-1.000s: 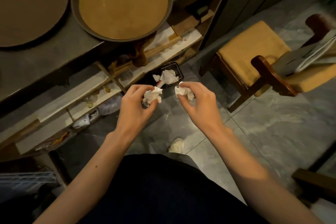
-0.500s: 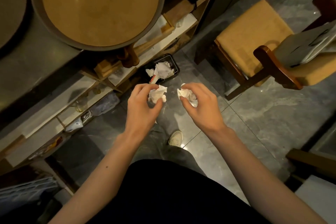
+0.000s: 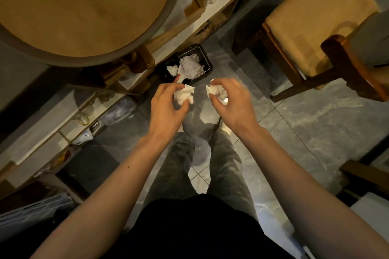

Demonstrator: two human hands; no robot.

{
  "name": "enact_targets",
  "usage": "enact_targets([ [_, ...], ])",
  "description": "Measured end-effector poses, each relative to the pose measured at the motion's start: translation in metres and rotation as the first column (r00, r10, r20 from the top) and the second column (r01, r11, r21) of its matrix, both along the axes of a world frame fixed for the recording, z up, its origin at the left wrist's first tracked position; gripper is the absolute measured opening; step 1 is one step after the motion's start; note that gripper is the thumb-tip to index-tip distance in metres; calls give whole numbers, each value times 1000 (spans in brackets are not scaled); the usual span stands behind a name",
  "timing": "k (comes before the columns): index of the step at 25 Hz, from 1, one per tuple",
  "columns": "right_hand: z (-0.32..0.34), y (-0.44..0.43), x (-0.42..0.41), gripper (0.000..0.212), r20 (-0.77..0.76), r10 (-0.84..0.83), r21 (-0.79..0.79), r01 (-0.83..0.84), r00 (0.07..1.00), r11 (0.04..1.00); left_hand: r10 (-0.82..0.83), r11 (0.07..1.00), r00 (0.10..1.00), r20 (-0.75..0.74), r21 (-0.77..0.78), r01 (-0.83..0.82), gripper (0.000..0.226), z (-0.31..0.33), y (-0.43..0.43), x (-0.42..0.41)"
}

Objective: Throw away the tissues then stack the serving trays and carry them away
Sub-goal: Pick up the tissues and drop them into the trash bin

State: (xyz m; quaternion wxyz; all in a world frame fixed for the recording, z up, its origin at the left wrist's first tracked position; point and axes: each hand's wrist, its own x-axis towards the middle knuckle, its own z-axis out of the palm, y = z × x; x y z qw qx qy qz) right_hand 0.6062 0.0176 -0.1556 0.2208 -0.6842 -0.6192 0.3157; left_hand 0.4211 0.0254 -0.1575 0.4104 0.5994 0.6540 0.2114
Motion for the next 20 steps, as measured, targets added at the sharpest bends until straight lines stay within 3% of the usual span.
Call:
enact_targets([
  [12,-140,67,82,29,-111,136,-136,-151,984,979,169,979,979,-113,-95,-180,39,-129,33,84],
  [20,-234,110,74,31,-64,238,-166,-246,969,955,169,964,974,-149,-182,-195,37,-213,75,69],
])
